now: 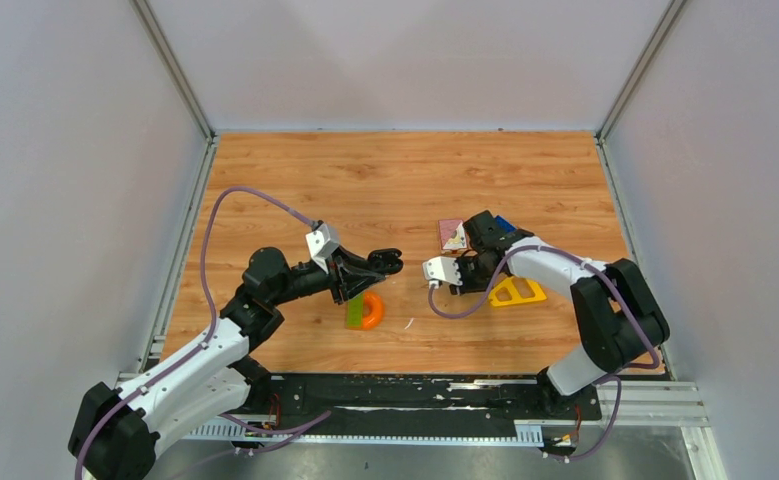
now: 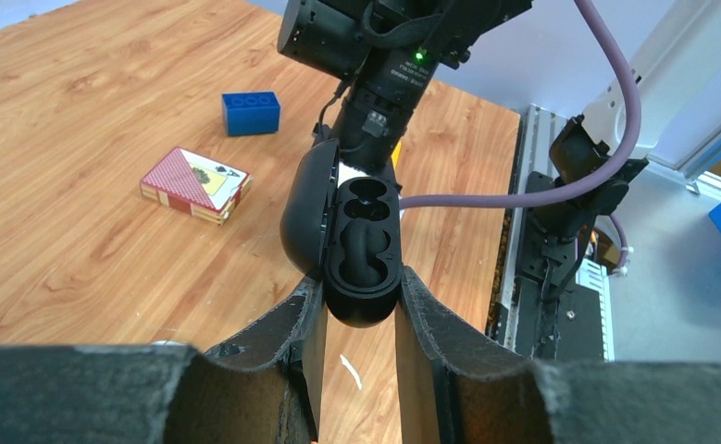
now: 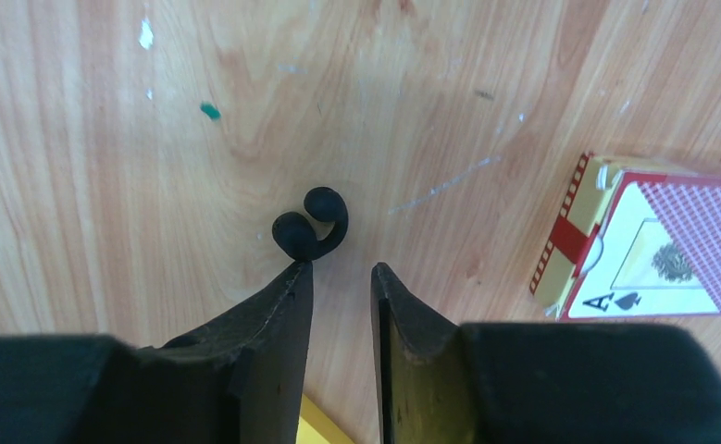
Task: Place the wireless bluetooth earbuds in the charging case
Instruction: Pick up the earbud from the center of the board.
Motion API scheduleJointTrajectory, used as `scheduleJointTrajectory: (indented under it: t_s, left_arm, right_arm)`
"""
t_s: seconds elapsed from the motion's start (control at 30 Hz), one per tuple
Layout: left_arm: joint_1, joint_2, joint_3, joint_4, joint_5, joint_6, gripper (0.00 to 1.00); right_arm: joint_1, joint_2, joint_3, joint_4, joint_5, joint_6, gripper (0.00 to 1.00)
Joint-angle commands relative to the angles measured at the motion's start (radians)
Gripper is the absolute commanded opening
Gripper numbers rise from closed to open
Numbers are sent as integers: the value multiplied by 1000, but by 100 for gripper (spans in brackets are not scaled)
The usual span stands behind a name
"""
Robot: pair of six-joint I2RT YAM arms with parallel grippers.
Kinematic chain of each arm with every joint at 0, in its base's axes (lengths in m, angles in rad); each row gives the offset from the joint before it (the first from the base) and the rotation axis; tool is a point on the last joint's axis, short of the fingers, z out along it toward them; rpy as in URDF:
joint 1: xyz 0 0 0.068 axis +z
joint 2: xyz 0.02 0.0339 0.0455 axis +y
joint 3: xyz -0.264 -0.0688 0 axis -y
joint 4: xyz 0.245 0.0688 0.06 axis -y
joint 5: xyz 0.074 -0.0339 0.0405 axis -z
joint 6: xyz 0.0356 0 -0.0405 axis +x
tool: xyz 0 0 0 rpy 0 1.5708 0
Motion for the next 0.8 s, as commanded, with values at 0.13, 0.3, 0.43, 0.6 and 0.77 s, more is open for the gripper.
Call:
scheduleJointTrajectory:
  t_s: [0.13, 0.3, 0.43, 0.6, 0.77]
  left_arm:
    - [3, -11, 49, 17, -1, 22, 1]
    - [2, -10, 49, 17, -1, 21, 1]
    - [2, -12, 49, 16, -1, 21, 1]
    - [2, -12, 49, 15, -1, 21, 1]
    - [2, -10, 49, 20, 0, 19, 1]
  right_arm:
    - [101, 47, 49, -9, -42, 107, 33]
    - [141, 64, 69, -8, -50, 150, 34]
    - [159, 95, 88, -15, -61, 182, 34]
    - [187, 119, 96, -34, -72, 212, 34]
    - [196, 113, 90, -72, -52, 221, 34]
